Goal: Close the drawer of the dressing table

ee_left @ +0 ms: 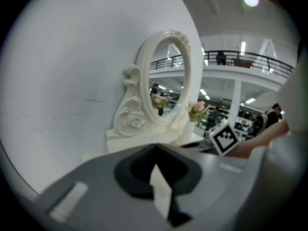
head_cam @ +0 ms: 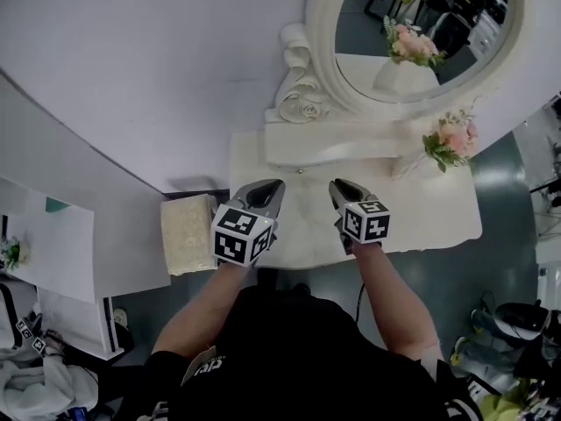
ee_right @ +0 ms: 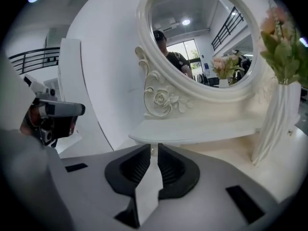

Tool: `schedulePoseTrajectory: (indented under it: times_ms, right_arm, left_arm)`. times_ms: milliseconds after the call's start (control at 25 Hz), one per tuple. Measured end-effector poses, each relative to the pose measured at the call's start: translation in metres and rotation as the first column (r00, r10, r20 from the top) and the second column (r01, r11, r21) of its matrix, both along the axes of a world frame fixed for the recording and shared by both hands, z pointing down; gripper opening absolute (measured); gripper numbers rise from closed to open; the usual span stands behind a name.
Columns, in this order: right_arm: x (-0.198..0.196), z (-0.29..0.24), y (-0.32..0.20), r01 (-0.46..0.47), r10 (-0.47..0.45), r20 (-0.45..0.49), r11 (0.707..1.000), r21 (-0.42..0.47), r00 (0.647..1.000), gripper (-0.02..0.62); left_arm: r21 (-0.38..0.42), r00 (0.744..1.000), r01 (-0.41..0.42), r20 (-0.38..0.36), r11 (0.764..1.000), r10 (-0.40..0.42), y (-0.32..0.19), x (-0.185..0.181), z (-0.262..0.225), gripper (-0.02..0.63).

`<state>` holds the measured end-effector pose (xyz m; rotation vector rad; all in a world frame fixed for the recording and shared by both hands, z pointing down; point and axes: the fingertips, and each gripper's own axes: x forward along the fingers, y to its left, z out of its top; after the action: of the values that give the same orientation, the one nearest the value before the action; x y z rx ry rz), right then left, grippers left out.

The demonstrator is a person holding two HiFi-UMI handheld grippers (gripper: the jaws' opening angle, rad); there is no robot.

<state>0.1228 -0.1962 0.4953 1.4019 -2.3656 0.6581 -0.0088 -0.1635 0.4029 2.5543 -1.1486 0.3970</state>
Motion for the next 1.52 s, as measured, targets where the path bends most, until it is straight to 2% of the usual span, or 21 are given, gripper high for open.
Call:
schedulePoseTrajectory:
  times_ms: [280,440,600,840,1080,1240,1520]
  right_arm:
    - [0.017,-0.063,0.031,0.016,-0.021,0.038,0.991,0.133,0.999,0.014]
    - [0.024,-0.098,0.053,-0.006,-0.01,0.076,0.979,0.203,0.997,-0.005]
    - [0.032,-0.127,0.075,-0.02,-0.014,0.119,0.96,0.278,0.993,-0.006]
    - [0.052,-0.155,0.098,-0.053,0.013,0.11,0.927,0.371,0.994,-0.006]
    - [0.064,-0.166,0.107,-0.066,0.028,0.097,0.908,0.414,0.995,-0.008]
    - [0.064,-0.17,0.104,-0.074,0.022,0.125,0.903,0.424,0.992,-0.008]
    - [0.061,-0.169,0.102,-0.048,0.003,0.105,0.904,0.425,0.994,-0.009]
  left_arm:
    - [0.035,0.999,-0.047,-0.001,0.998,0.047,0.003,0.021,-0.017,0.009]
    - [0.067,0.999,-0.053,-0.005,0.996,0.054,0.002,0.025,-0.03,0.009]
    - [0.087,0.998,-0.055,-0.01,0.995,0.056,0.005,0.025,-0.04,0.009]
    - [0.125,1.0,-0.016,-0.019,0.992,0.018,0.009,0.012,-0.054,0.009]
    - [0.151,1.0,0.027,-0.002,0.988,-0.027,0.006,-0.003,-0.06,0.009]
    - [0.153,0.999,0.049,0.001,0.987,-0.05,0.005,-0.01,-0.06,0.009]
    - [0.153,0.999,0.053,0.001,0.987,-0.054,0.005,-0.008,-0.06,0.009]
